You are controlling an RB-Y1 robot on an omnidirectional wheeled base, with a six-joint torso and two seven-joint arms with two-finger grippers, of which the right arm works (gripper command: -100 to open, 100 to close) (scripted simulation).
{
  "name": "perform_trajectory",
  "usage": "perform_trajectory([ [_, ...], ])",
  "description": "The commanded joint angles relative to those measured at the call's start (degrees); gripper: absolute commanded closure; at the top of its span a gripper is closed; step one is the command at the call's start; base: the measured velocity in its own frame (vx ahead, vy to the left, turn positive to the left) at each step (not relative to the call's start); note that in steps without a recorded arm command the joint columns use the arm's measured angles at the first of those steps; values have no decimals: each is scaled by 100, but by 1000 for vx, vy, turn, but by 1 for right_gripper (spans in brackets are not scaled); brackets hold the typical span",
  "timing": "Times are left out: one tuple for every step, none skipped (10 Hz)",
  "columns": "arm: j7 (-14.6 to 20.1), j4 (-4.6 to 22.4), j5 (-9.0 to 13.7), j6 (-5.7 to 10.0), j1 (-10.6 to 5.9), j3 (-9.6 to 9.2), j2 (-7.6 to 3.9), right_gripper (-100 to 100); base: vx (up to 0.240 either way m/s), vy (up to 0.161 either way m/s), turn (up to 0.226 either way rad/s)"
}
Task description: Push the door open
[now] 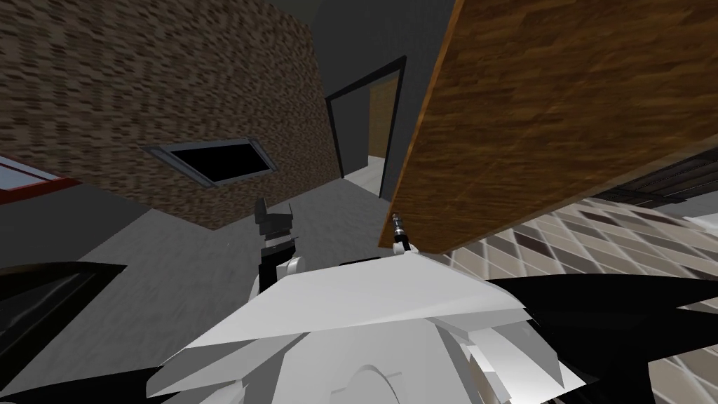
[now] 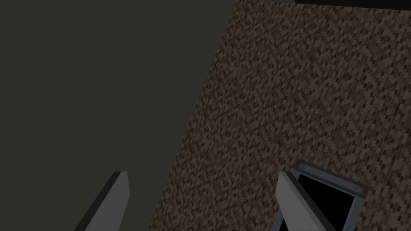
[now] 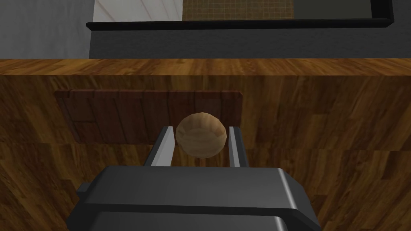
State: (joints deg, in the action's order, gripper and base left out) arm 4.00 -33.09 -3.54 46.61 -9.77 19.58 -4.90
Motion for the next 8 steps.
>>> perform_trajectory([
  [-28,0,45,-4,6,82,-26,100,135,20,-31],
  [-44,0,69,-6,9,125,-38,100,196,21,-46],
  [-61,0,97,-9,13,176,-51,100,226,29,-47],
  [-80,0,128,-12,17,231,-64,100,227,27,-53],
  [-80,0,128,-12,17,231,-64,100,132,16,-20],
  [-80,0,128,-12,17,231,-64,100,40,-2,4],
  [-122,0,194,-18,26,350,-87,100,121,1,-27],
  [-143,0,228,-21,30,412,-98,100,228,42,-65],
])
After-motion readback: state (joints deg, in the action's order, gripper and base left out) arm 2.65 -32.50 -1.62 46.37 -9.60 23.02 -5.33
